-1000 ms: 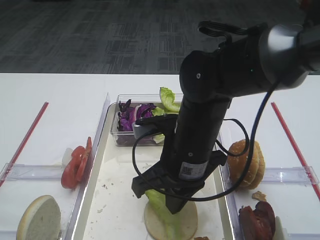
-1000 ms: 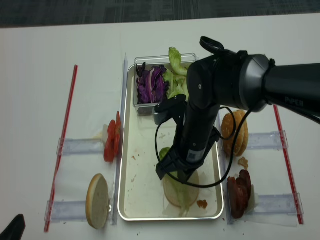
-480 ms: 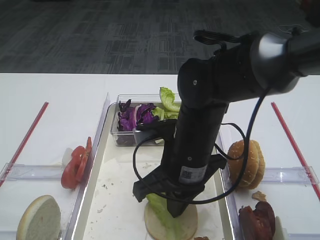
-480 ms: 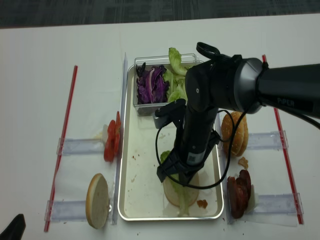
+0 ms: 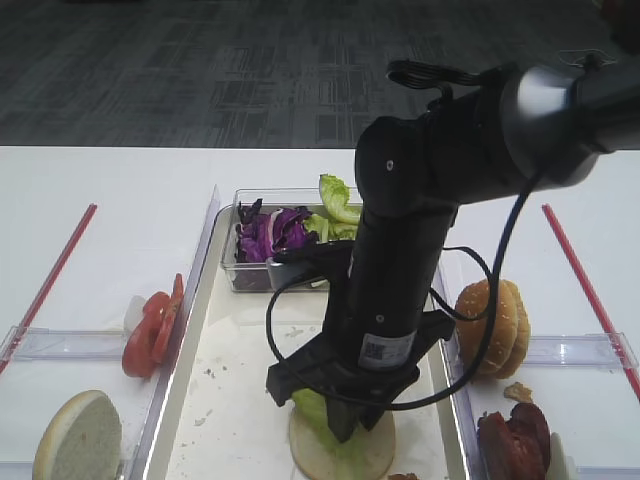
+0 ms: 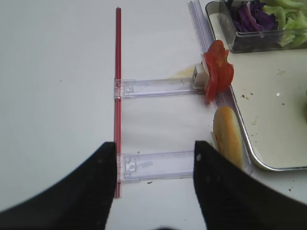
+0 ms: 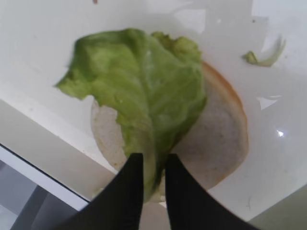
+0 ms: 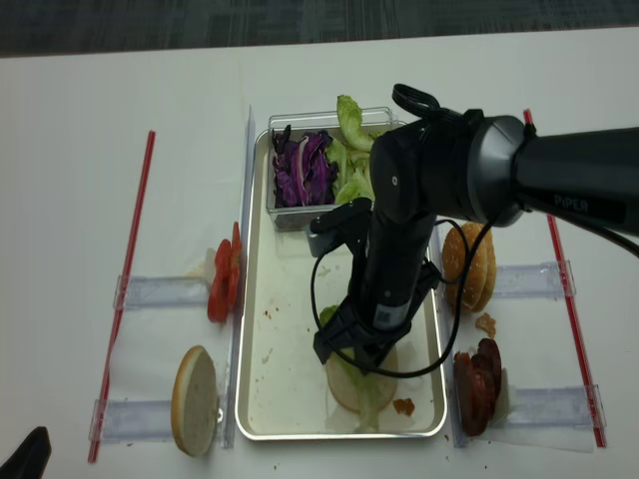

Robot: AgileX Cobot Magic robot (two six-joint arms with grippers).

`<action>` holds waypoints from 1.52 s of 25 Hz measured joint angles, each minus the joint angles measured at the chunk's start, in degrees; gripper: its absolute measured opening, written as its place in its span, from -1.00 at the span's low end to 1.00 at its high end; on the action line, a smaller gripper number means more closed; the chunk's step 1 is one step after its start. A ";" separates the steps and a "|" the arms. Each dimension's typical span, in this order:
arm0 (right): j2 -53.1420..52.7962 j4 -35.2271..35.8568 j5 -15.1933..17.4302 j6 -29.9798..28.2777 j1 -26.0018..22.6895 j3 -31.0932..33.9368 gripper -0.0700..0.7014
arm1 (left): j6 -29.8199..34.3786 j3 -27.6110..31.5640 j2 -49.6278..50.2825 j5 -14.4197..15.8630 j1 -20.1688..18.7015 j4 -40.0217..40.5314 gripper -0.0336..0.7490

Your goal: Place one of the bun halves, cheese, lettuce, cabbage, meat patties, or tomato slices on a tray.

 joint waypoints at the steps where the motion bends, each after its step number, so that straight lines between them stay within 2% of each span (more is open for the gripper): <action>1: 0.00 0.00 0.15 0.00 0.00 0.00 -0.19 | 0.00 0.00 0.00 0.00 0.00 0.00 -0.02; 5: 0.00 0.00 0.15 0.03 0.00 0.00 0.23 | 0.00 0.00 0.00 0.00 0.00 0.00 -0.02; 8: 0.00 0.00 0.15 0.16 0.00 0.00 0.32 | 0.00 0.00 0.00 0.00 0.00 0.00 -0.02; 14: -0.27 0.00 0.20 0.28 0.00 0.00 0.34 | 0.00 0.00 0.00 0.00 0.00 0.00 -0.02; 17: -1.52 -0.26 1.69 0.67 0.00 -1.17 0.34 | 0.00 0.00 0.00 0.00 0.00 0.00 -0.02; 23: -2.02 -5.29 7.93 5.79 0.00 -8.14 0.34 | 0.00 0.00 0.00 0.00 0.00 0.00 -0.02; 29: -2.02 -11.32 13.64 10.44 0.00 -17.84 0.34 | 0.00 0.00 0.00 0.00 0.00 0.00 -0.02; 33: -2.02 -15.28 14.56 14.00 0.00 -23.64 0.34 | 0.00 0.00 0.00 0.00 0.00 0.00 -0.02; 38: -2.02 -15.90 14.82 14.74 0.00 -26.87 0.34 | 0.00 0.00 0.00 0.00 0.00 0.00 -0.02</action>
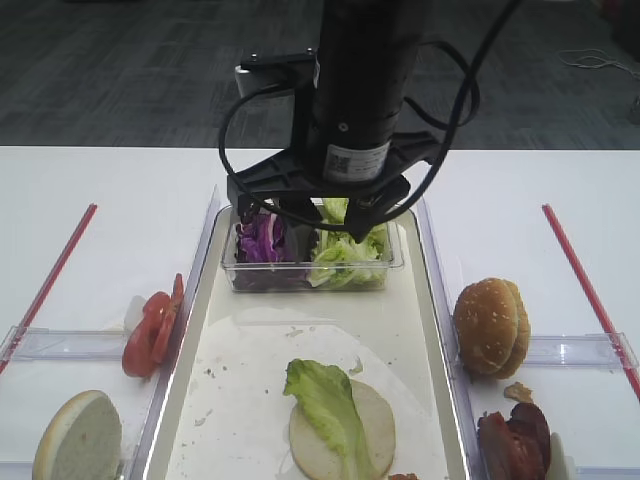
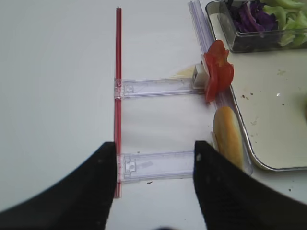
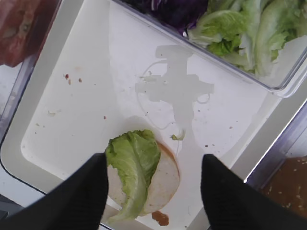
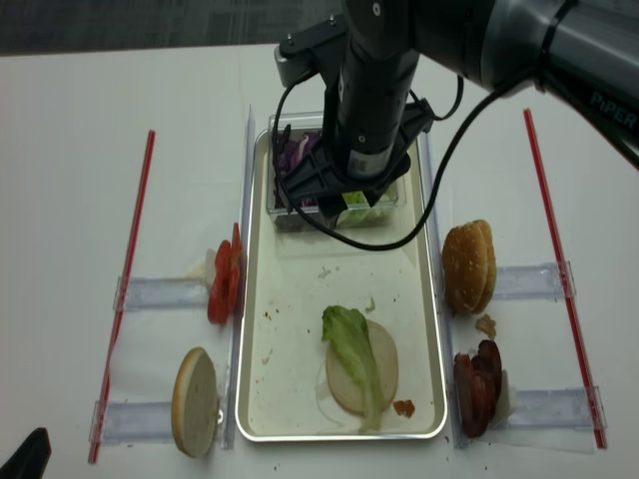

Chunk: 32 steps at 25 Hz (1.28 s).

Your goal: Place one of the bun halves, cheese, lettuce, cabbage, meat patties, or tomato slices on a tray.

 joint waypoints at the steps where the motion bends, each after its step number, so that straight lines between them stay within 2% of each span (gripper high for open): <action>1: 0.00 0.00 0.00 0.00 0.00 -0.04 0.34 | 0.00 0.00 0.00 0.00 0.00 0.00 -0.02; 6: 0.00 0.00 0.22 -0.11 0.00 -0.04 0.33 | 0.00 0.00 0.00 0.00 0.00 0.00 -0.02; 9: 0.00 1.15 0.34 -0.64 -1.58 -0.13 0.31 | 0.00 0.00 0.00 0.00 0.00 0.00 -0.02; 32: 0.00 0.90 0.46 -5.83 -28.25 0.72 0.30 | 0.00 0.00 0.00 0.00 0.00 0.00 -0.02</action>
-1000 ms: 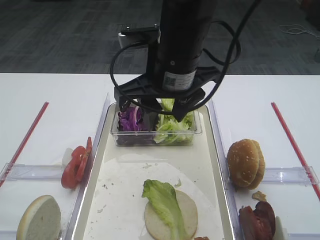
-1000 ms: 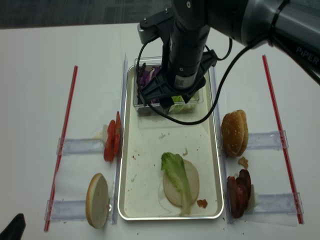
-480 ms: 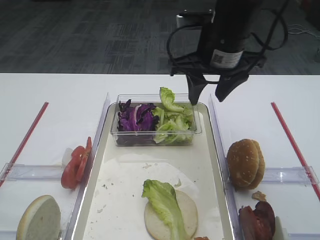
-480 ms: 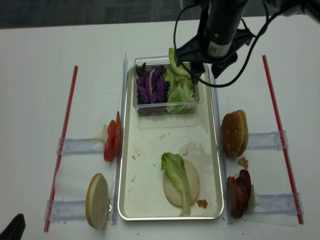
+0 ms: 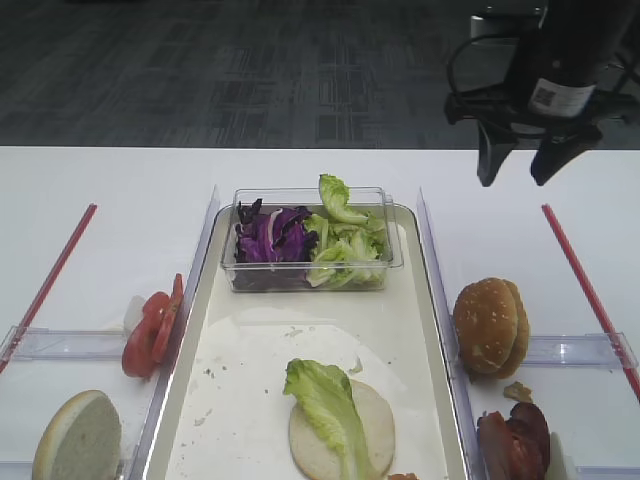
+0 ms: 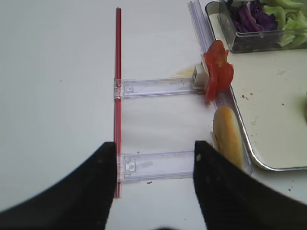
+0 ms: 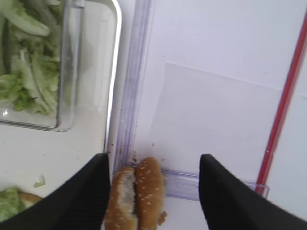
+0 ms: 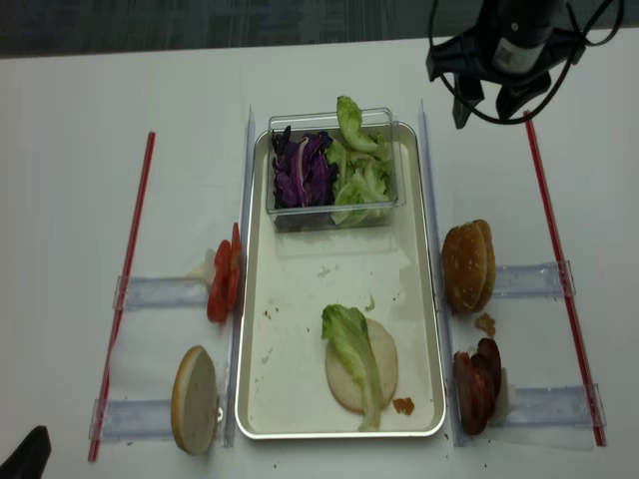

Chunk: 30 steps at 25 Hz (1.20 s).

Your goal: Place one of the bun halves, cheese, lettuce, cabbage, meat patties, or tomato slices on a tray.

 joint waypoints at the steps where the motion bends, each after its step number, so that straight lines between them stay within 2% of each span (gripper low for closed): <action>1: 0.00 -0.12 0.00 -0.27 -1.01 0.45 0.30 | 0.00 0.00 0.00 0.00 0.00 0.00 -0.02; 6: 0.00 -1.16 0.00 -1.66 -5.50 1.37 0.30 | 0.00 0.00 0.00 0.00 0.00 0.00 -0.02; 15: 0.00 -2.14 0.00 -3.13 -10.00 1.37 0.30 | 0.00 0.00 0.00 0.00 0.00 0.00 -0.02; 23: -0.13 -2.43 0.00 -3.77 -10.49 1.59 0.30 | 0.00 0.00 0.00 0.00 0.00 0.00 -0.02; 26: -1.96 -2.43 -0.10 -3.77 -10.49 3.69 0.30 | 0.00 0.00 0.00 0.00 0.00 0.00 -0.02; 30: -6.61 -2.39 -0.20 -3.90 -10.49 9.82 0.30 | 0.00 0.00 0.00 0.00 0.00 0.00 -0.02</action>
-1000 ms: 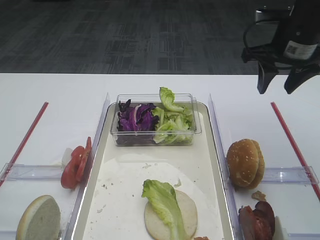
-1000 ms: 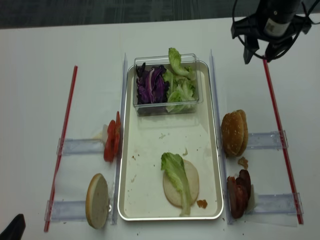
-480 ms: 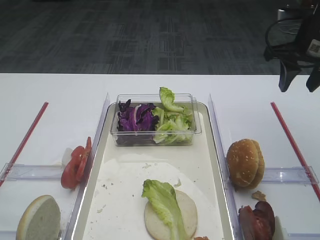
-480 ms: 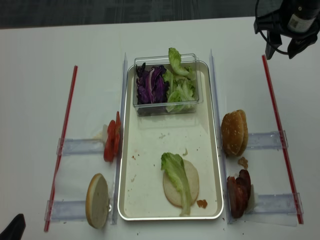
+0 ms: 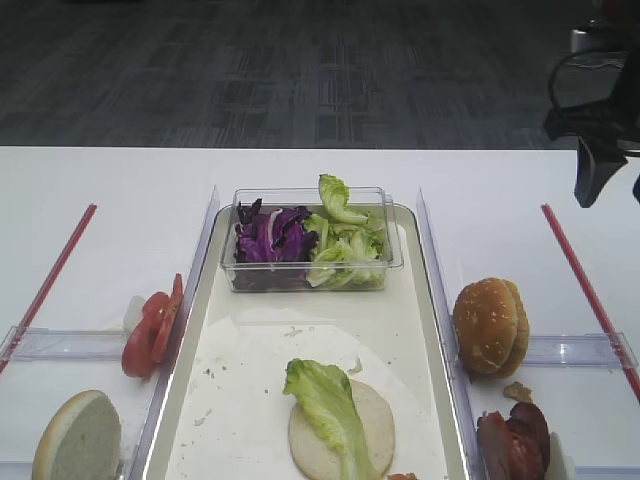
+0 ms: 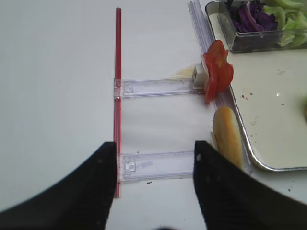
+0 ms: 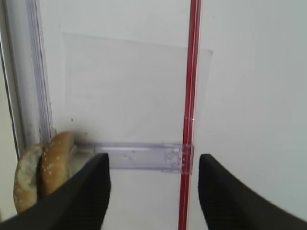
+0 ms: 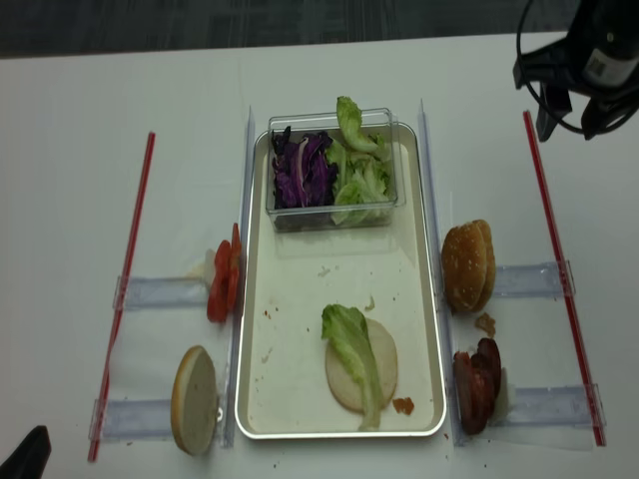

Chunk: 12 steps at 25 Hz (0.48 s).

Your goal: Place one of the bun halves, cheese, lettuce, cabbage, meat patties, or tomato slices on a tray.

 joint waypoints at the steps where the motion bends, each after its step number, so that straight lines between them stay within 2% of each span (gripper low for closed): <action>1: -1.45 0.00 0.00 0.00 0.00 1.55 0.30 | 0.00 0.00 0.00 0.00 0.00 0.00 -0.02; 12: -20.32 0.00 0.22 -0.02 0.00 16.18 0.30 | 0.00 0.00 0.00 0.00 0.00 0.00 -0.02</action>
